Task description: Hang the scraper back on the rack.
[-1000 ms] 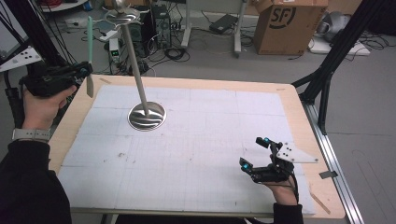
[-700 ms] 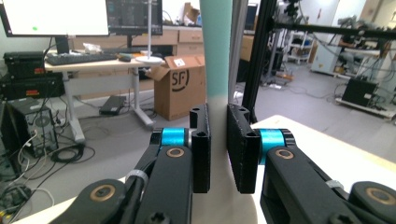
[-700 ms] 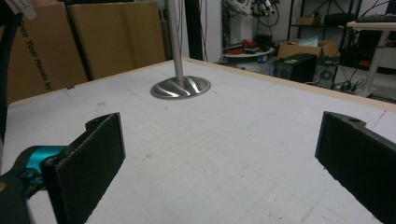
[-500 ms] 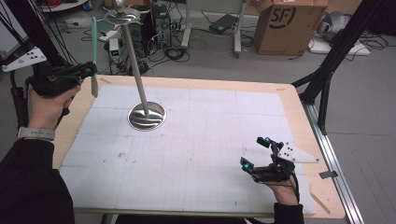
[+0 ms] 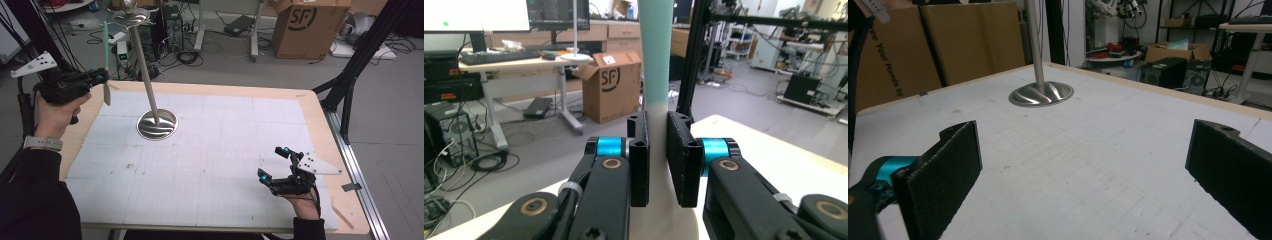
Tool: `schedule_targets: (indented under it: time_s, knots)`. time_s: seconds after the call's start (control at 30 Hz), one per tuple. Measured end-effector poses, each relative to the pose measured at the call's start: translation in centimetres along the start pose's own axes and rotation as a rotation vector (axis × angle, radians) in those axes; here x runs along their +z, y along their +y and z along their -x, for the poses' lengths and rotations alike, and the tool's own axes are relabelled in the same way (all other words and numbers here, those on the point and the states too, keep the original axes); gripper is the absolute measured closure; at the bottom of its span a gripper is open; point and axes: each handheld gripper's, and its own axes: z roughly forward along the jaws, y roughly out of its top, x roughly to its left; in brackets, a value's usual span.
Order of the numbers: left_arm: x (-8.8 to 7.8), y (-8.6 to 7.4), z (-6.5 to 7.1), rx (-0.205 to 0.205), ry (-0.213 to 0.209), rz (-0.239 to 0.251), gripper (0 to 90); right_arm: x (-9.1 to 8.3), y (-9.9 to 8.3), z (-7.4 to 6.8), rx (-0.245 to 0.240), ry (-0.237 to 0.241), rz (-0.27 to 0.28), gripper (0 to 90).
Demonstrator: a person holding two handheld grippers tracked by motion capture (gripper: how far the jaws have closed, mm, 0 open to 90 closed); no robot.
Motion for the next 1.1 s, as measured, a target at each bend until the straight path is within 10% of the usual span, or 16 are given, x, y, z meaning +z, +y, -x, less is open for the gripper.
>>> schedule_targets:
  time_s: [0.43, 1.1]
  knots:
    - [0.6, 0.0, 0.7, 0.002, 0.040, 0.000, 78.7, 0.0, 0.0, 0.0, 0.000, 0.004, 0.003, 0.3]
    - [-1.5, -1.9, 2.7, 0.065, -0.005, -0.027, 23.8, 0.1, 0.0, -0.1, -0.003, 0.004, -0.006, 0.3]
